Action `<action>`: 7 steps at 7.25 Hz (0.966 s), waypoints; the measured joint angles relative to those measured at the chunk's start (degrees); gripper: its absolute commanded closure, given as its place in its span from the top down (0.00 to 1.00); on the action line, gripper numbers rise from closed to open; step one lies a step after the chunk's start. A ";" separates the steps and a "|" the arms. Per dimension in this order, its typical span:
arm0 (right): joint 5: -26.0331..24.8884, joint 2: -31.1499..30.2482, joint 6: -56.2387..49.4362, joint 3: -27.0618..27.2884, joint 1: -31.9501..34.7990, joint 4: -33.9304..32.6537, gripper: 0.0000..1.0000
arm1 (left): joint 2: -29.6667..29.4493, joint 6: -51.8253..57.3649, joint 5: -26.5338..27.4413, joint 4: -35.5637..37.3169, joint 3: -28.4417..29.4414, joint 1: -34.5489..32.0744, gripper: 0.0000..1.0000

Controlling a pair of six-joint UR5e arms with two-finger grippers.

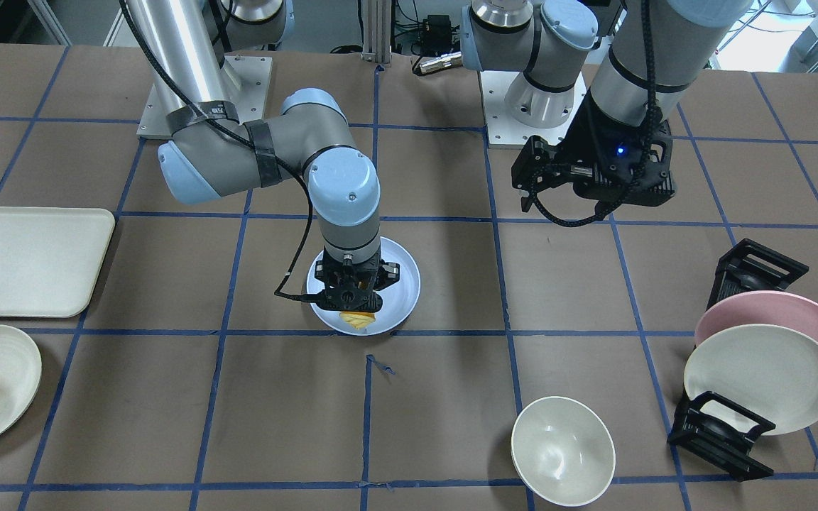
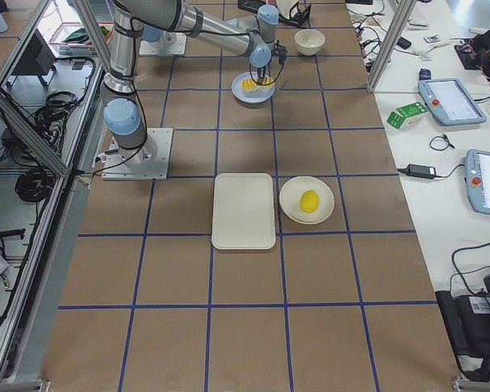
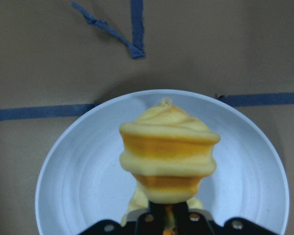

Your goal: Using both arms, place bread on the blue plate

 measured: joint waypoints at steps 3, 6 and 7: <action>0.06 0.03 0.02 1.19 0.30 -0.49 1.00 | 0.12 -0.35 0.21 0.18 0.09 -0.34 1.00; -0.15 -0.05 -0.51 0.99 0.30 -0.62 1.00 | 0.57 0.51 3.91 0.09 0.75 0.95 1.00; -0.13 -0.34 -0.49 0.74 0.16 -0.58 1.00 | 0.87 0.55 4.03 0.07 0.99 1.22 1.00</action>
